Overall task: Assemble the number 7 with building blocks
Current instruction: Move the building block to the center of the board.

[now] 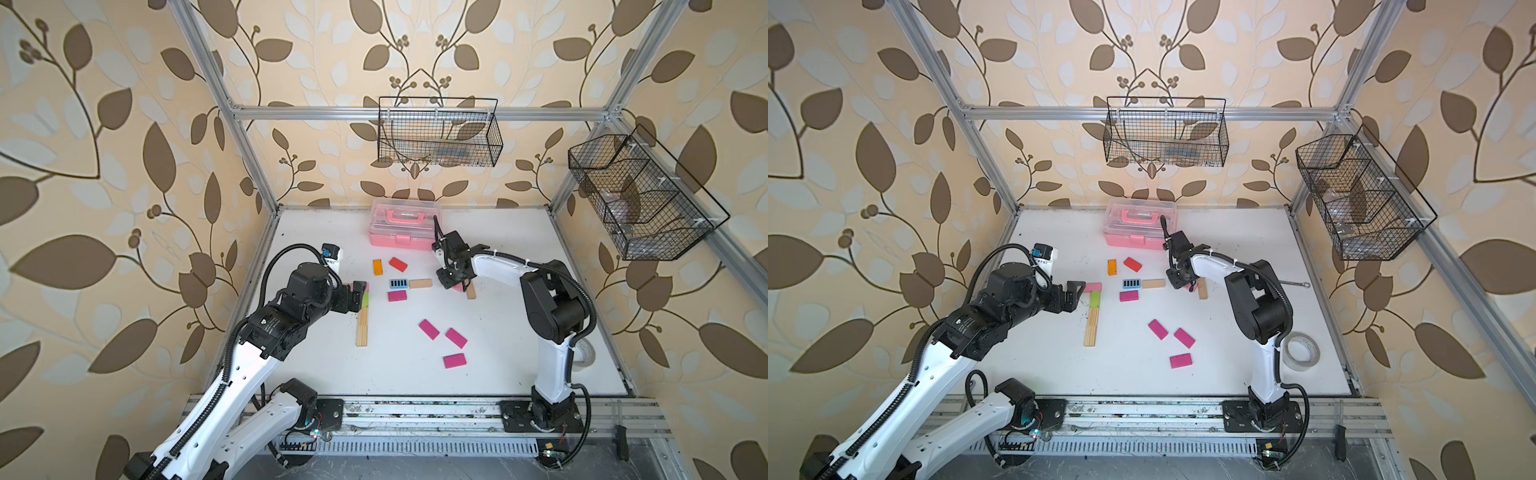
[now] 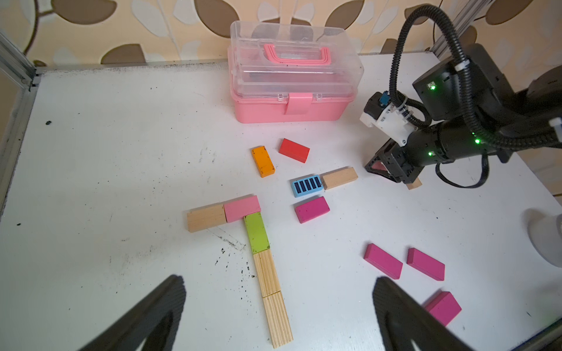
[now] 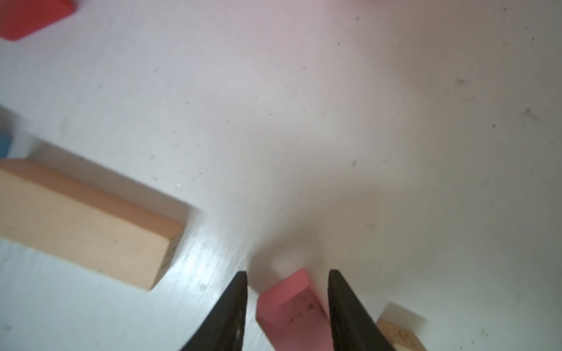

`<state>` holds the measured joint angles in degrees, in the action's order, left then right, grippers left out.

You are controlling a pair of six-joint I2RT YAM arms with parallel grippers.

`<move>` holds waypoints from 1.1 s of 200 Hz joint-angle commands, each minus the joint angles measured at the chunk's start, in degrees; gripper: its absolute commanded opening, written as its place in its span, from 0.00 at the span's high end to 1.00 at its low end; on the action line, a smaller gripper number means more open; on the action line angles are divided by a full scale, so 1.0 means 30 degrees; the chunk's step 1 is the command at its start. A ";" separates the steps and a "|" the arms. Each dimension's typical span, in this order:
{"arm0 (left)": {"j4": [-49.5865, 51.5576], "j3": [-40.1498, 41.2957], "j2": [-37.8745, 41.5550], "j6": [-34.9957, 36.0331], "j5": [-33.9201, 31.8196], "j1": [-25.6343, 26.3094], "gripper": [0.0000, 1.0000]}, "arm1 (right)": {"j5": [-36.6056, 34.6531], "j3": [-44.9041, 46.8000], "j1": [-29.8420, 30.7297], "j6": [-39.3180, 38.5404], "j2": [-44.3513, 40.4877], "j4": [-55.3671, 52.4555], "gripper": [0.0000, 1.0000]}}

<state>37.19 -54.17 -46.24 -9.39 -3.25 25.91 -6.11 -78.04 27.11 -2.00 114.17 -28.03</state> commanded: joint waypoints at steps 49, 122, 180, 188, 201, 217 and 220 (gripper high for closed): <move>-0.0453 0.0078 0.0628 -0.0299 -0.0148 0.0106 0.01 | 0.1684 -0.4802 0.3994 -0.0873 0.2169 0.0765 0.51; -0.0290 0.0049 0.1082 -0.0152 -0.0405 0.0122 0.01 | 0.2036 -0.9207 0.4885 -0.0276 0.5875 0.0042 0.53; -0.0370 0.0047 0.1314 -0.0151 -0.0588 0.0117 0.01 | 0.1327 -0.8146 0.4562 -0.0391 0.5822 -0.0538 0.55; -0.0413 0.0040 0.1306 -0.0150 -0.0548 0.0101 0.01 | 0.1224 -0.7693 0.4405 -0.0341 0.5595 -0.0451 0.55; -0.0500 0.0041 0.1220 -0.0152 -0.0438 0.0122 0.01 | 0.1003 -0.6845 0.4154 -0.0300 0.5091 -0.0312 0.56; -0.0525 0.0034 0.1089 -0.0152 -0.0355 0.0121 0.01 | 0.0623 -0.5576 0.3787 -0.0301 0.4320 -0.0065 0.58; -0.0520 -0.0005 0.1065 -0.0152 -0.0354 0.0119 0.01 | 0.0545 -0.5339 0.3683 -0.0315 0.4155 -0.0061 0.58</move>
<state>37.04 -54.11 -42.83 -9.58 -3.55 25.91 -1.69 -99.29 40.03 -2.46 130.54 -26.48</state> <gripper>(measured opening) 0.988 0.431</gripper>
